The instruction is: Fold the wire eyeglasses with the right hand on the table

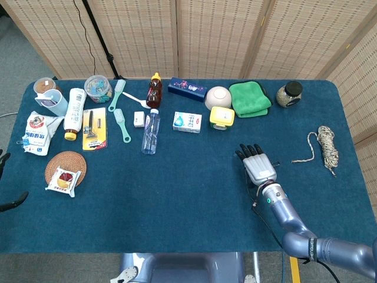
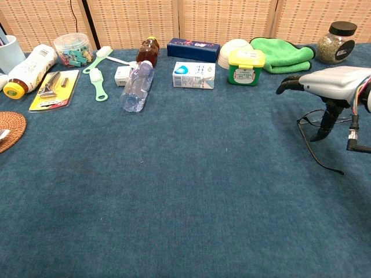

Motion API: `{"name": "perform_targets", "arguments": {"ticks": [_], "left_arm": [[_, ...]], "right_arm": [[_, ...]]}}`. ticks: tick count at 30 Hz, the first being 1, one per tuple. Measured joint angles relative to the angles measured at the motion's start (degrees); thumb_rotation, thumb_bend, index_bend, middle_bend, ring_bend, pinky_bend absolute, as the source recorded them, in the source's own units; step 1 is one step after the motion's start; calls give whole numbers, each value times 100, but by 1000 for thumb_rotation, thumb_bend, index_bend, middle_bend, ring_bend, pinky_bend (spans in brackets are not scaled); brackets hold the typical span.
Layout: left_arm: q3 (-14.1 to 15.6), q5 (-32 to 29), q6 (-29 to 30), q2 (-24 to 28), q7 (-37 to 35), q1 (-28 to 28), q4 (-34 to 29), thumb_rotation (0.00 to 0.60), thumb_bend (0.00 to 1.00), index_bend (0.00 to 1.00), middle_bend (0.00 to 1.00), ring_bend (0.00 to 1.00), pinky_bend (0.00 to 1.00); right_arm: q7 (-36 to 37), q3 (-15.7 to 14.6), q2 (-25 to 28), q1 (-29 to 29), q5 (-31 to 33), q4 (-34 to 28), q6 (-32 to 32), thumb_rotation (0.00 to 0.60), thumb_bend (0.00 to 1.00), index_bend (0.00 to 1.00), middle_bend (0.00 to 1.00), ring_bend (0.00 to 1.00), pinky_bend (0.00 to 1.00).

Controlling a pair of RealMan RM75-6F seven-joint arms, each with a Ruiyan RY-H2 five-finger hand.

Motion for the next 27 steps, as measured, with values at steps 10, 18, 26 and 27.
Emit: {"name": "perform_targets", "arguments": {"ticks": [10, 18, 26, 27], "left_arm": [[5, -14, -22, -34, -27, 1, 34, 442, 198, 0, 0, 0, 0], [10, -38, -14, -30, -54, 26, 63, 440, 198, 0, 0, 0, 0], [13, -58, -8, -20, -26, 44, 51, 441, 198, 0, 0, 0, 0], [13, -61, -11, -18, -18, 44, 49, 441, 199, 0, 0, 0, 0]], "right_arm": [[218, 284, 164, 232, 94, -23, -209, 600, 129, 305, 2, 0, 0], [362, 444, 111, 381, 146, 276, -236, 600, 130, 350, 18, 0, 0], [393, 473, -64, 558, 327, 962, -477, 600, 130, 368, 26, 0, 0], [398, 470, -91, 575, 352, 1048, -513, 600, 129, 369, 27, 0, 0]]}}
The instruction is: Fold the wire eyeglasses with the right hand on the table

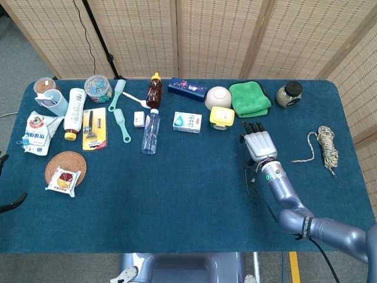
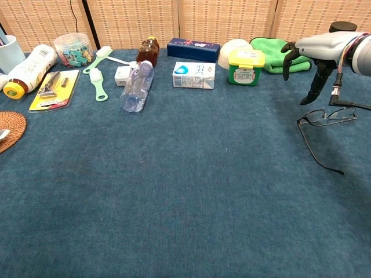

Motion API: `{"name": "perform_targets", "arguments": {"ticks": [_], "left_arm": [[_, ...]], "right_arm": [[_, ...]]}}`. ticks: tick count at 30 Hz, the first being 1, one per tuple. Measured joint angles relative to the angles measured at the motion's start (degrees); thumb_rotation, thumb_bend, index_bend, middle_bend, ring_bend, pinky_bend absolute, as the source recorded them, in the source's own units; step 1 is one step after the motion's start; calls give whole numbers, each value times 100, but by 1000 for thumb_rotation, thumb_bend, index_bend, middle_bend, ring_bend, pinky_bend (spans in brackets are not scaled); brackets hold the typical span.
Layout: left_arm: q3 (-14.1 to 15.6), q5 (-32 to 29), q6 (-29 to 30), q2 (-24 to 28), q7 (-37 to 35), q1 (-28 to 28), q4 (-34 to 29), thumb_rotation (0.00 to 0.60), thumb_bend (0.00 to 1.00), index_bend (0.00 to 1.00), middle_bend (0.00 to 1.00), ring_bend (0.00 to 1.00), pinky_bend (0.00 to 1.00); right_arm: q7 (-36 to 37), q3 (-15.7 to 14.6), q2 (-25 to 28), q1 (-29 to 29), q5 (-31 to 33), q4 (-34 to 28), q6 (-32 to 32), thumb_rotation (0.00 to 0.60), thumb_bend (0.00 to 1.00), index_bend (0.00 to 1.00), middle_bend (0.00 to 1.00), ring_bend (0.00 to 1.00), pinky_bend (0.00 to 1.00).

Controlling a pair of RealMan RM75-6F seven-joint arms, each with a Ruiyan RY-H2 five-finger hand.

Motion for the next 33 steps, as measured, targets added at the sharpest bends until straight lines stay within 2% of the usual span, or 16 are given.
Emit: {"name": "perform_targets", "arguments": {"ticks": [7, 12, 21, 28, 33], "left_arm": [[-8, -11, 20, 22, 40, 13, -33, 441, 199, 0, 0, 0, 0], [-6, -10, 3, 17, 53, 5, -47, 441, 198, 0, 0, 0, 0], [-14, 9, 4, 6, 51, -6, -50, 441, 198, 0, 0, 0, 0], [-13, 27, -6, -18, 38, -19, -37, 441, 199, 0, 0, 0, 0], [-20, 46, -12, -27, 42, -39, -41, 442, 198, 0, 0, 0, 0]], "right_arm": [[15, -86, -222, 111, 152, 700, -334, 600, 130, 373, 31, 0, 0], [-85, -231, -259, 156, 271, 831, -516, 600, 130, 369, 31, 0, 0], [-293, -385, -111, 167, 415, 508, -494, 600, 130, 360, 31, 0, 0], [-425, -547, 110, 104, 440, 2, -330, 600, 129, 359, 31, 0, 0], [-326, -548, 254, 25, 330, -344, -135, 600, 129, 328, 30, 0, 0]]}}
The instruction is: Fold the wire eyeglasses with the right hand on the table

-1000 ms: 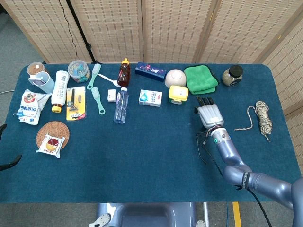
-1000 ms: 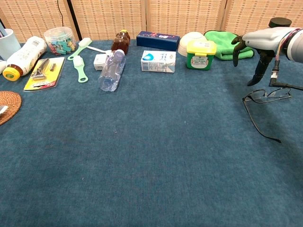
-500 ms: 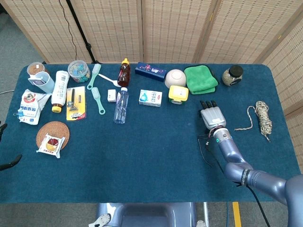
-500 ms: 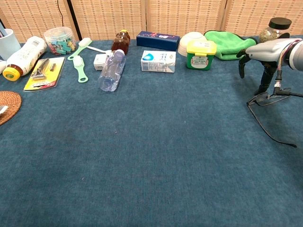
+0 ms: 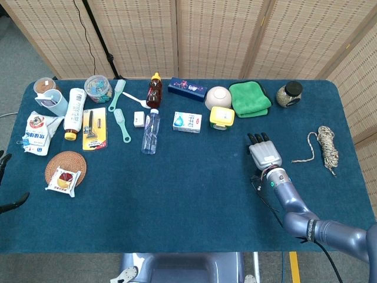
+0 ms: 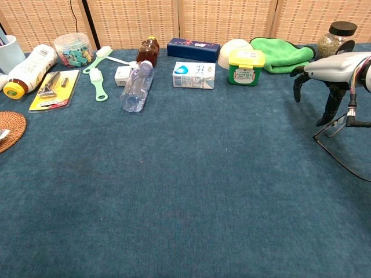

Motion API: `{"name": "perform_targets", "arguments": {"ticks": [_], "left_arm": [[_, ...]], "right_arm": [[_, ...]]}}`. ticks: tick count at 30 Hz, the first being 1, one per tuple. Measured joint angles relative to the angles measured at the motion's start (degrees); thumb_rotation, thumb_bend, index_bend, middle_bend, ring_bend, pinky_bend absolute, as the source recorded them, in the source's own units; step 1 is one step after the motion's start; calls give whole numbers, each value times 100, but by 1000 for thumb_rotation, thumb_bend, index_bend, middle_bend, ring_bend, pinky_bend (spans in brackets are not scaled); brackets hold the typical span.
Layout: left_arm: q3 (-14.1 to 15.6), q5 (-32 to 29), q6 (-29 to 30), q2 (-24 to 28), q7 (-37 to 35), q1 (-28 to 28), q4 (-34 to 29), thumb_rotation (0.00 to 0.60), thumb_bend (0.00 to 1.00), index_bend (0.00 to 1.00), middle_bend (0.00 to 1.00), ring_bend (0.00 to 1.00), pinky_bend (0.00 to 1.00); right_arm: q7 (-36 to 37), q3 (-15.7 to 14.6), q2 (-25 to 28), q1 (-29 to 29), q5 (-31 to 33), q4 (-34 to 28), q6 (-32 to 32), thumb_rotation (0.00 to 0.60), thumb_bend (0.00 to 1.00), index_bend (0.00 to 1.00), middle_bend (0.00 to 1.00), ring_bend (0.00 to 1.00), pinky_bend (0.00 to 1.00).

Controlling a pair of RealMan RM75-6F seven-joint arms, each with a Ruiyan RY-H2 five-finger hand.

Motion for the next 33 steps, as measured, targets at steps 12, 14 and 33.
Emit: {"name": "perform_targets", "arguments": {"ticks": [12, 14, 33], "left_arm": [[-4, 31, -69, -46, -13, -64, 37, 441, 199, 0, 0, 0, 0], [-8, 40, -81, -51, -26, -79, 49, 440, 198, 0, 0, 0, 0], [-34, 188, -142, -50, -48, -229, 61, 441, 199, 0, 0, 0, 0]], "right_arm": [[-22, -5, 443, -209, 92, -998, 538, 600, 129, 267, 10, 0, 0], [-160, -41, 454, -237, 270, -1143, 714, 600, 129, 264, 8, 0, 0], [-547, -206, 270, -554, 695, -1637, 1549, 600, 130, 230, 0, 0, 0]]}}
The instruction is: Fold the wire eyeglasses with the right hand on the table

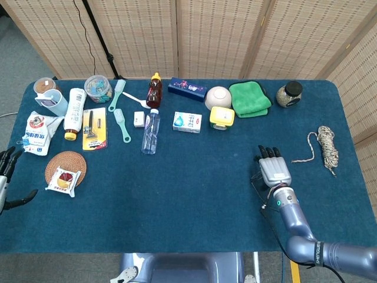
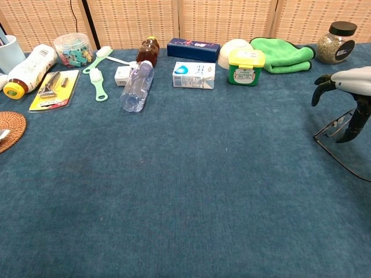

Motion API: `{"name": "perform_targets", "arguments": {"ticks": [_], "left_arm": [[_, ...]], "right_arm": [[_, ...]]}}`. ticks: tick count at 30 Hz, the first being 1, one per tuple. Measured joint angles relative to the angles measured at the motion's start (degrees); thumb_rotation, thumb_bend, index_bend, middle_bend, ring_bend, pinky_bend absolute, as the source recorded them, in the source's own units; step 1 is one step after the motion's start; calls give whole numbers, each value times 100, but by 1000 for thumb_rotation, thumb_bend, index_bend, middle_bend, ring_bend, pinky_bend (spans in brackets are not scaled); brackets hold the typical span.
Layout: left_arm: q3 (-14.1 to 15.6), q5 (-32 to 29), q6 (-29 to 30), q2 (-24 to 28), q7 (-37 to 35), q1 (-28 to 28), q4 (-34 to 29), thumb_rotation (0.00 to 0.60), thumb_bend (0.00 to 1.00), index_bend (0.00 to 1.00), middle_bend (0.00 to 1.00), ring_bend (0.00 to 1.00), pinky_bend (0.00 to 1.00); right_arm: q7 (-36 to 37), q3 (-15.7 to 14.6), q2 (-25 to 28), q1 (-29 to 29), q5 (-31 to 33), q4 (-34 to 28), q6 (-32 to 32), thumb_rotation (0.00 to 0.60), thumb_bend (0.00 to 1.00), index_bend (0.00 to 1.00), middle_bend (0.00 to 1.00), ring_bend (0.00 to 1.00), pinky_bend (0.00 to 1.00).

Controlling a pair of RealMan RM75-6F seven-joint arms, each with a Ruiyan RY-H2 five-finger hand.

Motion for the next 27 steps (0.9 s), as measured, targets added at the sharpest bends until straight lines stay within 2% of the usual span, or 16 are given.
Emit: {"name": "perform_targets", "arguments": {"ticks": [13, 27], "left_arm": [[-110, 115, 7, 121, 95, -184, -288, 440, 198, 0, 0, 0, 0], [-105, 72, -49, 110, 72, -244, -293, 440, 198, 0, 0, 0, 0]], "right_arm": [[-124, 111, -155, -126, 307, -160, 341, 600, 129, 200, 0, 0, 0], [-181, 212, -425, -268, 486, -55, 572, 600, 129, 200, 0, 0, 0]]}}
